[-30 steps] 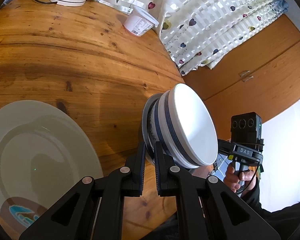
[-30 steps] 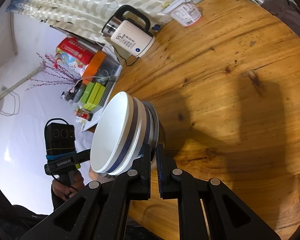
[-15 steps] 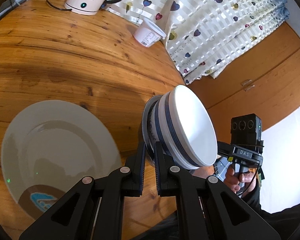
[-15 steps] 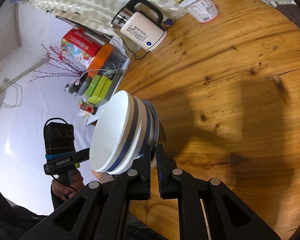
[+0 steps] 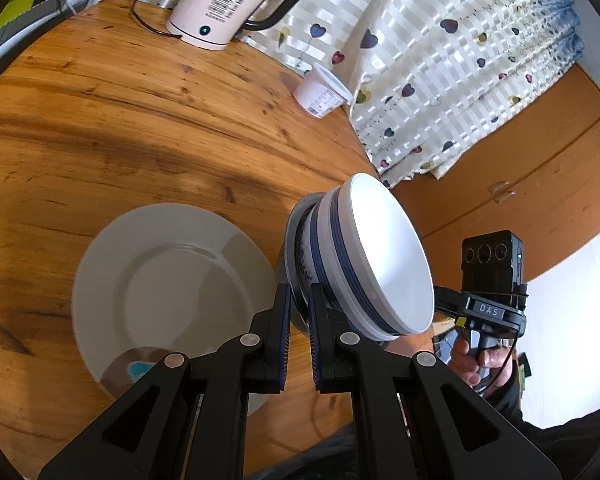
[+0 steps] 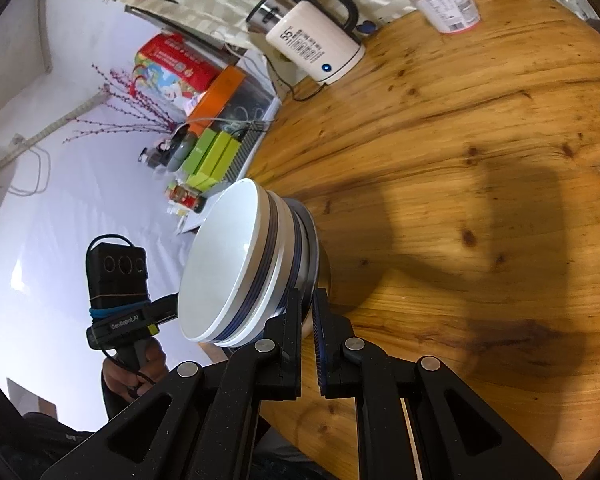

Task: Organize plates and bowls
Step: 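Lower the bowl stack onto the beige plate stack with both grippers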

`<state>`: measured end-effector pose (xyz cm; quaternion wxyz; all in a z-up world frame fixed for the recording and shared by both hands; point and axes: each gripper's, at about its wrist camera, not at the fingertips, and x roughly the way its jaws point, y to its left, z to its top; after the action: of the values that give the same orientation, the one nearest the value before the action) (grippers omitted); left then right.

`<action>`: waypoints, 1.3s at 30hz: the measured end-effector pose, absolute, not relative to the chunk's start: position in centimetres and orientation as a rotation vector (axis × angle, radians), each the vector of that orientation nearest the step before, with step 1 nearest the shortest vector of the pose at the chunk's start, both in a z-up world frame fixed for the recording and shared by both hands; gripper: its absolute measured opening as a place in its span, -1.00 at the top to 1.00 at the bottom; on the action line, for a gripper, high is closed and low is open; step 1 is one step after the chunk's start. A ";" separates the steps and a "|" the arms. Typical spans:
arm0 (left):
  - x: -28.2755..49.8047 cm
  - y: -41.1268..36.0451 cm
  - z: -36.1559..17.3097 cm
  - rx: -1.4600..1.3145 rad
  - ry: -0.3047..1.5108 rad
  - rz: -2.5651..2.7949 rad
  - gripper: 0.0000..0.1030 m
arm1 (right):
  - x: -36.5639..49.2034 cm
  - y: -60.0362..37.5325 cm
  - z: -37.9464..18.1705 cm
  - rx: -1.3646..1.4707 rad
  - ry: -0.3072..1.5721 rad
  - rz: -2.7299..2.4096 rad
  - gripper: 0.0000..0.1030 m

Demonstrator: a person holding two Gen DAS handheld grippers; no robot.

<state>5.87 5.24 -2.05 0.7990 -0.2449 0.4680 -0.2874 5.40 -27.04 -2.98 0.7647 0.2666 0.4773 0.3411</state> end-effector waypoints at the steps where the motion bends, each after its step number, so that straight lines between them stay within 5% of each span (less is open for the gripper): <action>1: 5.8 5.5 -2.1 -0.528 1.003 -0.613 0.86 | 5.5 -26.8 -3.0 0.577 1.040 0.745 0.85; 39: 3.3 13.5 -3.9 -0.618 0.983 -0.468 0.87 | 6.9 -18.3 -4.3 0.493 1.161 0.836 0.85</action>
<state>3.28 13.53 -3.92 0.8102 -0.2894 0.4602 -0.2192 6.88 -18.29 -4.30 0.7271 0.2236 0.5269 0.3790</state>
